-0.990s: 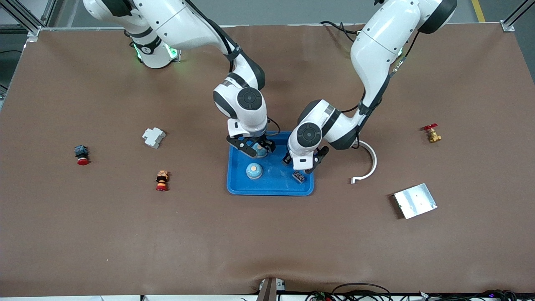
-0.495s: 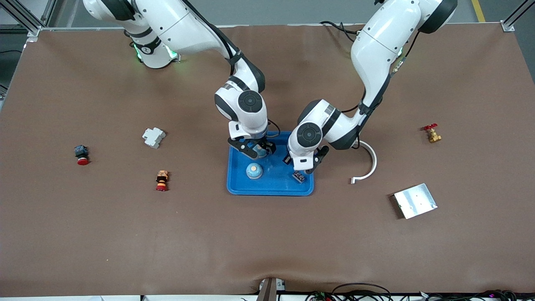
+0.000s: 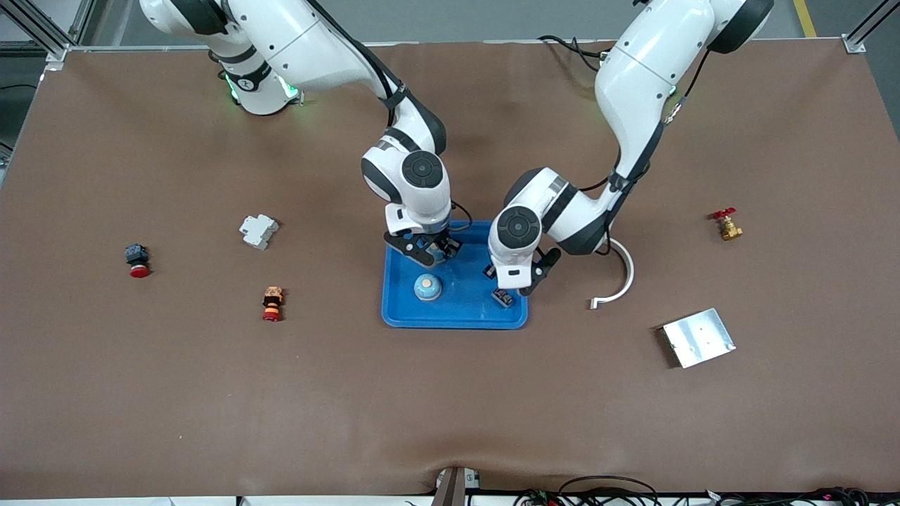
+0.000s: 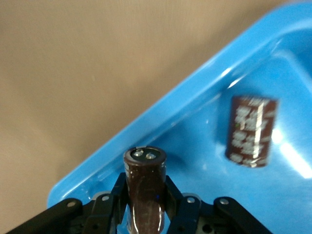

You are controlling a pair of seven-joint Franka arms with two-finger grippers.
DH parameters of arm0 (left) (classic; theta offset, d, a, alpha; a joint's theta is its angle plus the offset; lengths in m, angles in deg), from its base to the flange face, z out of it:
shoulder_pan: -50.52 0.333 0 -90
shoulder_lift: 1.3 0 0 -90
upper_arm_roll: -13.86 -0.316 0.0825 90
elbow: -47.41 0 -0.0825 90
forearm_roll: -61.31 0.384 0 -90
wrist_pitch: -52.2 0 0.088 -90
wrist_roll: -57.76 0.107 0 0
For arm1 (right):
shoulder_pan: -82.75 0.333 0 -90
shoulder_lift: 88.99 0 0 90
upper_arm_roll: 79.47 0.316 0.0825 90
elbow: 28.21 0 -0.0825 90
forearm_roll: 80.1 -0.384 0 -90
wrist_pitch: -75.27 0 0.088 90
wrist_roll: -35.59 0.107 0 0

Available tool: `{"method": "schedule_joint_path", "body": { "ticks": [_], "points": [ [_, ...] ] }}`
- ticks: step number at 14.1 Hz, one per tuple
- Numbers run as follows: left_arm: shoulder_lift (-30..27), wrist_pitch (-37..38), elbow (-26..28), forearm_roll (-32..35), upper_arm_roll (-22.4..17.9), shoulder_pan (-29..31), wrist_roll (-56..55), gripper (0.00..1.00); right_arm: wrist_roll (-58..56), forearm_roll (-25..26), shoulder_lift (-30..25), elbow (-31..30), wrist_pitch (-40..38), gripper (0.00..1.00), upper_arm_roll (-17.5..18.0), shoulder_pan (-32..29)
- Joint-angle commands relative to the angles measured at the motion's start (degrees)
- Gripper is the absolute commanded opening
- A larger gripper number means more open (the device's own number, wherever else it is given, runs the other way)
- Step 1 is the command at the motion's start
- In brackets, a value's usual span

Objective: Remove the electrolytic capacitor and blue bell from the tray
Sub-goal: 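Grasp the brown capacitor with the left gripper while the right gripper grasps the bell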

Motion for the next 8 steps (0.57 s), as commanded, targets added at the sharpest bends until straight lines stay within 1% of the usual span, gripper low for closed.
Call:
{"method": "schedule_joint_path", "body": {
  "ticks": [1,4,6,8],
  "points": [
    [-5.3,2.6,0.8,1.6,-0.5,3.1,0.5,0.0,0.5,1.1,0.1,2.2,-1.5,0.0,-0.7,0.7],
    [-7.7,2.9,1.5,1.6,-0.2,5.1,6.1,0.0,-2.8,1.0,-1.3,4.0,-8.4,0.0,-0.7,0.0],
    [-9.3,5.2,3.3,1.7,-0.2,6.4,11.4,0.0,-6.0,1.0,-3.3,3.8,-12.3,0.0,-0.7,-1.6],
    [-12.5,5.5,6.9,1.8,-0.2,8.4,19.2,0.0,-7.3,1.0,-6.1,3.0,-15.0,0.0,-0.8,-2.5]
  ]
}}
